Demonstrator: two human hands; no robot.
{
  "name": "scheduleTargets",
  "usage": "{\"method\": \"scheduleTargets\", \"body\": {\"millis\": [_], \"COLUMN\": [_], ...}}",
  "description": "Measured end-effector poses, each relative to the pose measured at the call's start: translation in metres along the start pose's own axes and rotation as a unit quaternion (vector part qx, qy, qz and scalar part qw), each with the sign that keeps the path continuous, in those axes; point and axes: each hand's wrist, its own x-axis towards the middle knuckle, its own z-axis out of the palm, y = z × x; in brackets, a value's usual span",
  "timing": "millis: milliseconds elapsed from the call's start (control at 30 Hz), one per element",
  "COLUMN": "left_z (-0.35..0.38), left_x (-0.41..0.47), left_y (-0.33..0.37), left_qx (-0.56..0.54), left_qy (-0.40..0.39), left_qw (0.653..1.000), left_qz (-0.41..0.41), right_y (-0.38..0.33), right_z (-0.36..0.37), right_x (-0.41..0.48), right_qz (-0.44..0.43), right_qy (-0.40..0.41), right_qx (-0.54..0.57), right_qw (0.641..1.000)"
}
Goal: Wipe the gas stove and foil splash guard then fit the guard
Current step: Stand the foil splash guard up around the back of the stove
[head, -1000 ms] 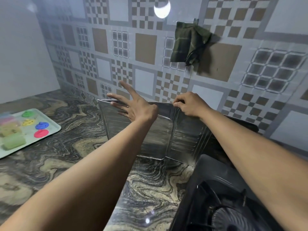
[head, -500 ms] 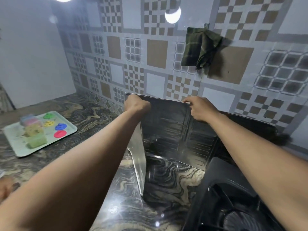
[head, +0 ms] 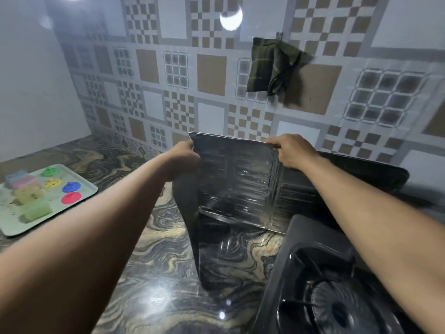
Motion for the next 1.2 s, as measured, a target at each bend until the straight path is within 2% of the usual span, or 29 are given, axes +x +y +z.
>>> {"method": "scheduleTargets", "body": {"millis": [267,600,800,1200], "left_z": [0.021,0.035,0.042,0.091], "left_x": [-0.011,0.003,-0.017,-0.037], "left_y": [0.032,0.033,0.055,0.08], "left_qx": [0.011,0.059,0.032,0.074], "left_qy": [-0.087,-0.12,-0.154,-0.121], "left_qw": [0.994,0.986,0.981,0.984], "left_qz": [0.066,0.104,0.114,0.107], "right_y": [0.048,0.059,0.081,0.119], "right_z": [-0.019,-0.007,-0.023,-0.032], "right_x": [-0.039,-0.067,-0.084,-0.106], "right_qz": [0.099,0.137,0.162,0.115], "right_qy": [-0.005,0.046,0.043,0.042], "right_qx": [-0.02,-0.049,-0.054,-0.063], "right_qw": [0.995,0.988,0.984,0.99]}}
